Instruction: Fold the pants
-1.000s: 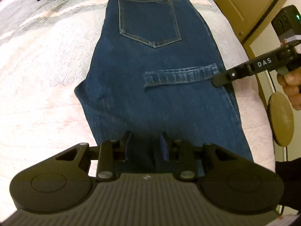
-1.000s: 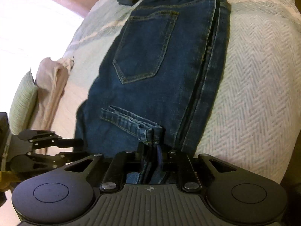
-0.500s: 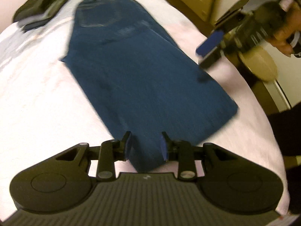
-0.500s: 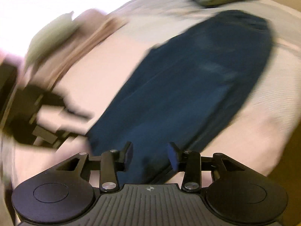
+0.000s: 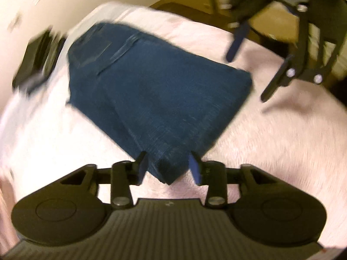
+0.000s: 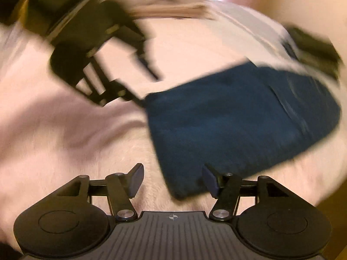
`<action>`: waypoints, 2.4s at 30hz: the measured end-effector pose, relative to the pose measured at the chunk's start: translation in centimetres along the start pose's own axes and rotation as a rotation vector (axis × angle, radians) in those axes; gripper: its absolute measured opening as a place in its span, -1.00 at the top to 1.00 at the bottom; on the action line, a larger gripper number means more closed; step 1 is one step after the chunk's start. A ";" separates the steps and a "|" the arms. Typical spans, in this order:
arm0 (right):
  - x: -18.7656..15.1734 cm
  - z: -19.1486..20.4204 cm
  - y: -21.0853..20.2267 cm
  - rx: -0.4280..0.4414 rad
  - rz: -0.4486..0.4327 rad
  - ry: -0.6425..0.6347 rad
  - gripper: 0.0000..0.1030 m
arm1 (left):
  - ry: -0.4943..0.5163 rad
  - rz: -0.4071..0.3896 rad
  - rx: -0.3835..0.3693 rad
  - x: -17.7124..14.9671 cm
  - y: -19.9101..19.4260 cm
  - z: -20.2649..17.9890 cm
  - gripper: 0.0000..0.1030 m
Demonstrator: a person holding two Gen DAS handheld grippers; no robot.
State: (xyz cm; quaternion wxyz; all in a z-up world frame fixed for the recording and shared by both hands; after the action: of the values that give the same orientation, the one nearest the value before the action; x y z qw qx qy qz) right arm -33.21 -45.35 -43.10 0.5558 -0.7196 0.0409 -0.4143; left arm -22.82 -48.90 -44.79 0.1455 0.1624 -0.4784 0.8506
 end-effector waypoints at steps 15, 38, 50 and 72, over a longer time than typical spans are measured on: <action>-1.2 -0.4 0.7 -0.147 0.049 -0.357 0.68 | 0.410 -0.018 0.064 0.3 3.5 -3.0 0.50; 15.5 -33.8 -19.2 0.232 -0.151 0.248 0.74 | 0.045 0.035 -0.209 23.2 1.3 29.9 0.65; 11.1 -61.3 -5.3 0.403 -0.115 0.706 0.73 | -0.202 0.182 -0.354 30.3 28.0 41.0 0.50; 6.9 -66.6 1.9 0.273 0.002 0.989 0.28 | -0.865 0.381 -0.241 24.7 38.6 42.6 0.48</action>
State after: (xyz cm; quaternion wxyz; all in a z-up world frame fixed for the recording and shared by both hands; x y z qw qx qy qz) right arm -70.64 -100.66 -38.27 0.5591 -0.3583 0.2452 -0.7063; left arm -54.88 -102.61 -43.23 -0.2070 0.3927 -0.6113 0.6551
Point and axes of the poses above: each gripper's, at about its wrist camera, not at the fingertips, and y roughly the way its jaws point, z to its left, x to its top, the point moved 4 cm from there along y, roughly the way its jaws point, and after that the axes turned 7 degrees about x, right-handed, at the moved point
